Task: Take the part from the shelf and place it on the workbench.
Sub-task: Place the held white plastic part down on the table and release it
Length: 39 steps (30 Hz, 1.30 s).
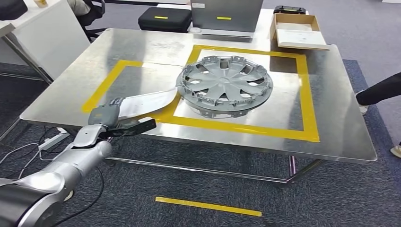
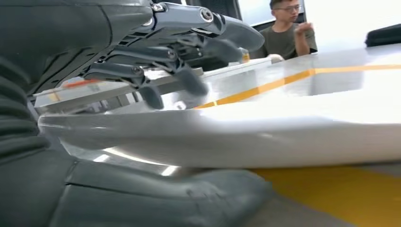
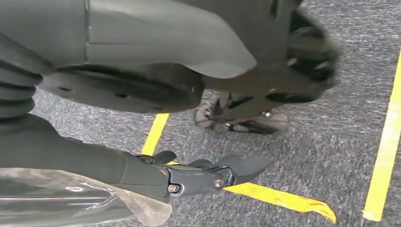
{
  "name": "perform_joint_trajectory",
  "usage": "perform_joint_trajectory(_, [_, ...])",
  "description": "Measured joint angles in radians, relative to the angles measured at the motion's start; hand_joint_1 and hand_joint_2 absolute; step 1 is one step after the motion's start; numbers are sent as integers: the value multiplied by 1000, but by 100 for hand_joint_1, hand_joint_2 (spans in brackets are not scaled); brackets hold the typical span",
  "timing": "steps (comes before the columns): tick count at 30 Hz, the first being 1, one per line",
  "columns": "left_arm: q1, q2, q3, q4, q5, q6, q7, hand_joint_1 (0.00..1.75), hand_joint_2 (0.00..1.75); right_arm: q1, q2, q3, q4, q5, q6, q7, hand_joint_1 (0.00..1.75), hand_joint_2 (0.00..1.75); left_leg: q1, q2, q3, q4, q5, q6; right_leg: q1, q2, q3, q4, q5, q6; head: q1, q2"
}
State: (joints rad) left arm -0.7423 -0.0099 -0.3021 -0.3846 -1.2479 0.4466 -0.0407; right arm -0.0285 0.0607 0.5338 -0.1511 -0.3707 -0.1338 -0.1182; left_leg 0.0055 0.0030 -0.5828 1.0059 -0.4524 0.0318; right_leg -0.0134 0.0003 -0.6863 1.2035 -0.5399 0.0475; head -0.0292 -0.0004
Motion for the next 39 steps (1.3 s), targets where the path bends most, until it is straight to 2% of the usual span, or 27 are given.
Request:
perform_joint_trajectory(2, [-4, 0, -9, 0, -3, -2, 2, 0, 0, -2, 0, 2, 0, 0, 8, 8, 0, 0, 0, 0, -5, 9, -3, -9, -2, 0, 70, -131, 48, -1, 1, 0])
perform_joint_trajectory(3, [-7, 0, -14, 0, -4, -4, 4, 0, 0, -3, 1, 4, 0, 1, 11, 12, 0, 0, -1, 0, -10, 15, -3, -15, -1, 0, 89, -168, 58, -5, 1, 0])
perform_joint_trajectory(7, [-11, 1, -23, 0, -7, -12, 6, 0, 0, 0, 1, 9, 0, 3, 18, 28, 0, 0, 0, -1, -22, 26, -7, -35, 2, 3, 89, -181, 70, -30, 1, 0])
perform_joint_trajectory(8, [-12, 0, -24, 0, -6, -16, 6, 0, 0, -1, 1, 9, 0, 3, 19, 30, 0, 0, 1, -1, -30, 46, -29, -38, 2, 2, 86, -183, 75, -39, 0, 0])
perform_joint_trajectory(10, [-16, 0, -28, 0, -7, -20, 6, 0, 0, -3, 1, 9, 0, 2, 20, 31, 0, 0, 3, -1, -64, 148, -107, -44, 2, 2, 73, -184, 85, -51, -2, 0])
perform_joint_trajectory(12, [-17, 0, -31, 2, -7, -22, 6, 0, 0, -3, 1, 9, 0, 1, 22, 31, 0, 0, 2, -1, -100, 274, -177, -46, 4, 2, 56, -184, 97, -56, -2, 0])
perform_joint_trajectory(13, [-17, 0, -32, 2, -7, -23, 6, 0, 0, -3, 1, 9, 0, 1, 22, 32, 0, 0, 2, -1, -100, 300, -188, -45, 5, 2, 48, -184, 103, -56, -2, 0])
perform_joint_trajectory(14, [-16, 0, -33, 3, -6, -23, 6, 0, 0, -2, 1, 9, 0, 0, 23, 32, 0, 0, 2, -1, -82, 288, -180, -42, 5, 3, 40, -184, 110, -55, -2, 0])
perform_joint_trajectory(15, [-17, 0, -34, 3, -6, -23, 6, 0, 0, -2, 1, 9, 0, 0, 23, 32, 0, 0, 2, -1, -49, 241, -159, -40, 6, 3, 33, -184, 117, -54, -2, 0])
perform_joint_trajectory(17, [-22, -1, -35, 4, -6, -23, 6, 0, 0, -4, 1, 9, 0, 0, 24, 32, 0, 0, 0, -2, 40, 97, -111, -32, 7, 3, 22, -183, 131, -48, -2, 0])
perform_joint_trajectory(18, [-26, -2, -37, 4, -7, -23, 8, 0, 0, -4, 2, 9, 0, 0, 26, 32, 0, 0, -2, -3, 69, 43, -97, -30, 8, 3, 18, -183, 138, -43, -2, 0])
perform_joint_trajectory(19, [-29, -4, -39, 4, -11, -23, 10, 0, 0, -5, 2, 10, 0, 0, 29, 32, 0, 0, -5, -4, 84, 10, -89, -27, 8, 2, 14, -183, 146, -37, -1, 0])
perform_joint_trajectory(22, [-34, -9, -49, 4, -25, -22, 21, 0, 0, -3, 2, 10, 0, 0, 38, 32, 0, 0, -9, -2, 71, 2, -68, -14, 4, 2, 6, -189, 162, -18, -1, 0])
perform_joint_trajectory(23, [-37, -12, -51, 4, -27, -22, 23, 0, 0, -3, 2, 10, 0, 0, 39, 33, 0, 0, -7, 0, 63, 0, -56, -6, 3, 2, -4, -177, 144, -13, 0, 0])
perform_joint_trajectory(24, [-40, -15, -53, 4, -27, -21, 23, 0, 0, -2, 2, 10, 0, 0, 40, 33, 0, 0, -5, 2, 52, -3, -44, 1, 3, 2, -19, -145, 109, -9, 1, 0])
perform_joint_trajectory(26, [-45, -19, -57, 4, -27, -21, 24, 0, 0, -3, 2, 10, 0, 1, 40, 33, 0, 0, -6, 3, 25, -4, -21, 9, 2, 1, -60, -20, 8, -3, 3, 0])
perform_joint_trajectory(27, [-45, -20, -59, 5, -27, -21, 24, 0, 0, -4, 2, 11, 0, 1, 40, 33, 0, 0, -7, 3, 10, -3, -10, 10, 2, 1, -74, 47, -26, -1, 3, 0])
perform_joint_trajectory(28, [-44, -21, -60, 5, -28, -21, 24, 0, 0, -4, 2, 11, 0, 1, 40, 33, 0, 0, -8, 3, -4, -2, 1, 10, 2, 1, -77, 94, -39, 1, 2, 0])
perform_joint_trajectory(29, [-44, -21, -62, 6, -28, -21, 24, 0, 0, -4, 2, 11, 0, 1, 40, 33, 0, 0, -9, 4, -17, -2, 10, 9, 2, 1, -63, 106, -31, 1, 3, 0])
perform_joint_trajectory(30, [-44, -22, -63, 6, -28, -21, 24, 0, 0, -4, 2, 11, 0, 2, 40, 33, 0, 0, -10, 4, -30, -2, 20, 7, 2, 1, -31, 83, -10, 0, 2, 0])
perform_joint_trajectory(32, [-46, -23, -65, 6, -33, -22, 24, 0, 0, -6, 2, 11, 0, 2, 40, 32, 0, 0, -12, 4, -50, 1, 37, 1, 3, 0, 82, -52, 20, -6, 2, 0])
perform_joint_trajectory(33, [-49, -23, -66, 6, -36, -23, 24, 0, 0, -8, 2, 11, 0, 3, 40, 32, 0, 0, -13, 5, -58, 3, 44, -4, 4, 0, 137, -126, 18, -9, 2, 0])
perform_joint_trajectory(34, [-51, -24, -68, 6, -38, -23, 24, 0, 0, -10, 2, 11, 0, 3, 40, 30, 0, 0, -14, 5, -63, 5, 53, -8, 6, 1, 174, -180, 12, -12, 2, 0])
perform_joint_trajectory(35, [-53, -24, -70, 7, -39, -24, 24, 0, 0, -11, 2, 11, 0, 3, 40, 29, 0, 0, -14, 5, -67, 5, 61, -12, 9, 1, 191, -207, 6, -15, 1, 0])
perform_joint_trajectory(37, [-53, -24, -72, 8, -39, -25, 24, 0, 0, -11, 2, 11, 0, 3, 40, 27, 0, 0, -10, 5, -74, 6, 71, -23, 11, 0, 183, -216, 17, -28, 2, 0])
perform_joint_trajectory(38, [-52, -23, -72, 9, -38, -25, 23, 0, 0, -11, 2, 12, 0, 4, 39, 27, 0, 0, -8, 4, -80, 15, 58, -29, 10, -2, 176, -217, 26, -37, 1, 0])
perform_joint_trajectory(39, [-52, -23, -73, 10, -37, -25, 23, 0, 0, -11, 2, 12, 0, 4, 39, 26, 0, 0, -7, 2, -91, 42, 26, -35, 9, -3, 166, -218, 37, -47, 0, 0])
